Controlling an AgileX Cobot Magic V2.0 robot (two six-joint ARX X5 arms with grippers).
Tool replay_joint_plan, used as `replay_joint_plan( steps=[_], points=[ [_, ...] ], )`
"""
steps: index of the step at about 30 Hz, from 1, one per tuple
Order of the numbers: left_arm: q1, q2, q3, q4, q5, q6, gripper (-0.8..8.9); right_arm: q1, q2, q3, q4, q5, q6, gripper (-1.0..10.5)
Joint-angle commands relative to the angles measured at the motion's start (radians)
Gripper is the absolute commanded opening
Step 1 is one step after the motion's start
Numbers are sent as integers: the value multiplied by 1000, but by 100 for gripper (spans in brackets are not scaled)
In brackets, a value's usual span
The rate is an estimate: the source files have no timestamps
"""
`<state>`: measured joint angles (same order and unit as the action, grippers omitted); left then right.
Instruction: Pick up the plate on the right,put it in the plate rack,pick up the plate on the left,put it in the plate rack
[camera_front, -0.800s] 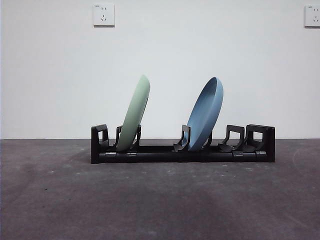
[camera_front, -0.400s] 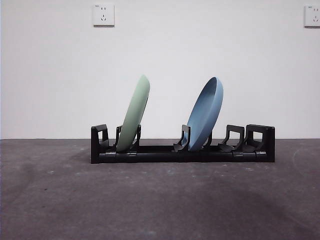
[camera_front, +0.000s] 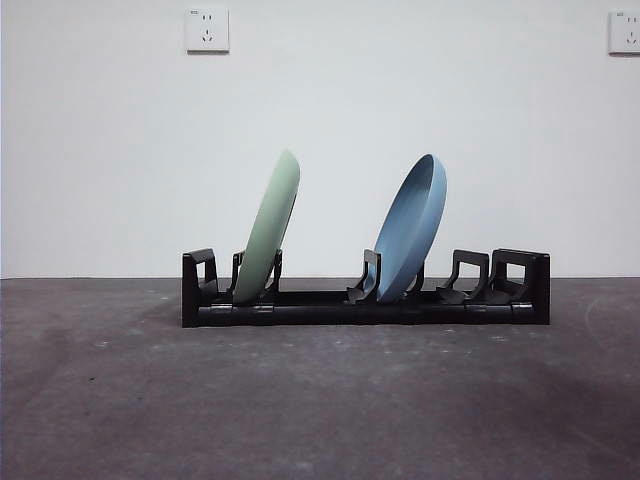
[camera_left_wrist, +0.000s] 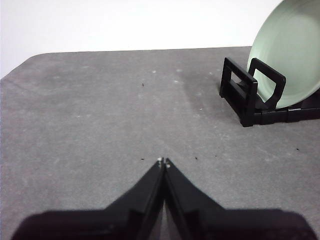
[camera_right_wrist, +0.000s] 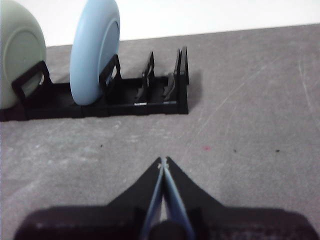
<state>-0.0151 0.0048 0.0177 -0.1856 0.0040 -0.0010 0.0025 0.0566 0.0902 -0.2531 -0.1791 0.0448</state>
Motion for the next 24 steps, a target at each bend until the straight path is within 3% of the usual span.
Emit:
replay_joint_plan(
  steps=[1,24],
  points=[
    [3,-2,-14,2,0,-5,-3,0,-26,-32,14,3,11,5],
    [3,-2,-14,2,-1,-5,-3,5,-50,-82,80,2,17,5]
  ],
)
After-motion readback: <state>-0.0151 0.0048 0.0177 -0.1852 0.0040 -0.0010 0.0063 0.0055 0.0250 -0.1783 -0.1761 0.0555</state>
